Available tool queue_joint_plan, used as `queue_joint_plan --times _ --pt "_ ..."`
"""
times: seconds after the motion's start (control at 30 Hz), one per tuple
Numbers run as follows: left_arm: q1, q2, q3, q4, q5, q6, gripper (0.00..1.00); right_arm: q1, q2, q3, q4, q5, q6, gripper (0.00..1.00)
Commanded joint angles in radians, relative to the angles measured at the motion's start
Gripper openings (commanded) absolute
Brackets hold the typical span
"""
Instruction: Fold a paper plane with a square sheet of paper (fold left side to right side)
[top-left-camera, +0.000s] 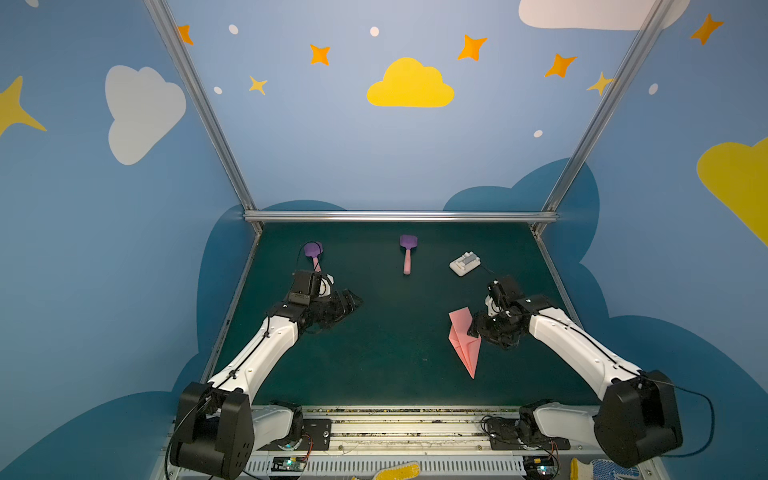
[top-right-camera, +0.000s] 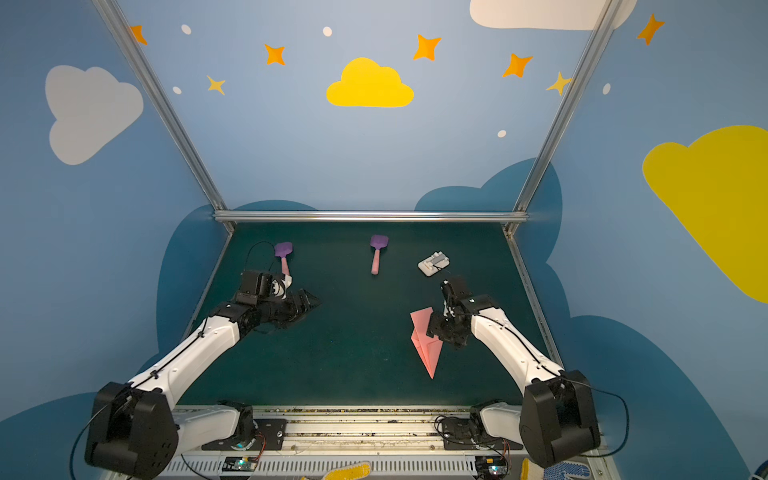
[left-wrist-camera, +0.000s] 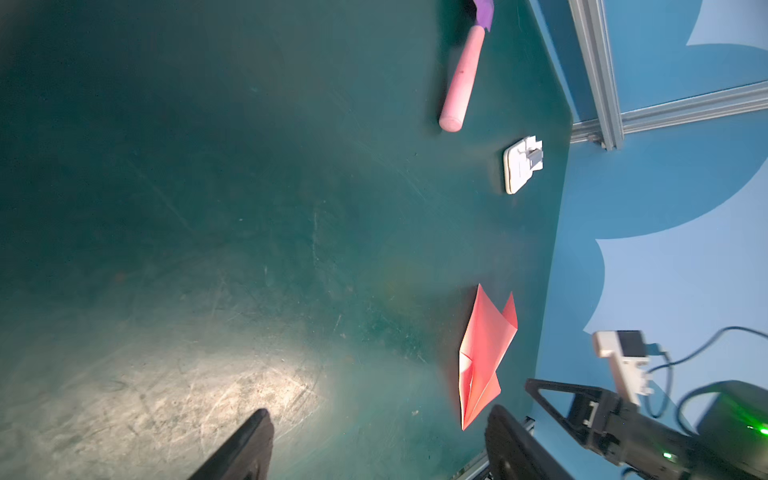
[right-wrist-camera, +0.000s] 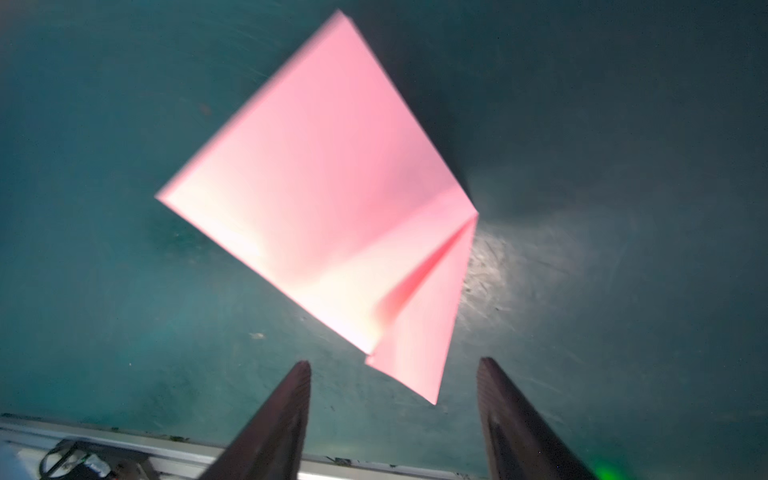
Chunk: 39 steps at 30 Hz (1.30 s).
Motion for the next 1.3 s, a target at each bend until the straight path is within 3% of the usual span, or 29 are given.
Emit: queue_joint_plan --times 0.0,0.2,0.37,0.57,0.77,0.9,1.1,1.17,1.27 --pt "-0.012 -0.001 0.002 -0.002 0.019 0.022 0.81 -0.042 -0.063 -0.109 0.111 -0.135 0.036 0.70" --pt "-0.046 0.017 0.002 0.016 0.019 0.015 0.82 -0.032 -0.055 -0.279 0.315 -0.258 0.144 0.77" --pt "-0.076 0.039 0.007 0.034 0.016 0.009 0.82 0.021 -0.059 -0.351 0.407 -0.225 0.267 0.77" --pt "-0.100 0.058 0.019 0.048 0.012 0.004 0.82 0.160 -0.069 -0.367 0.504 -0.159 0.417 0.77" --pt "-0.115 0.071 0.029 0.047 0.009 0.010 0.83 0.320 0.144 -0.235 0.667 -0.154 0.466 0.77" --pt "-0.130 0.070 0.039 0.023 0.017 0.027 0.85 0.386 0.225 -0.088 0.647 -0.164 0.432 0.76" --pt "-0.203 0.076 0.047 0.010 0.056 0.049 0.82 0.325 0.087 -0.070 0.506 -0.156 0.393 0.76" --pt "-0.245 0.098 0.048 0.030 0.075 0.044 0.77 0.260 0.028 -0.094 0.456 -0.171 0.376 0.76" --pt "-0.312 0.148 0.056 0.091 0.100 0.017 0.61 0.140 -0.042 -0.134 0.398 -0.237 0.325 0.76"
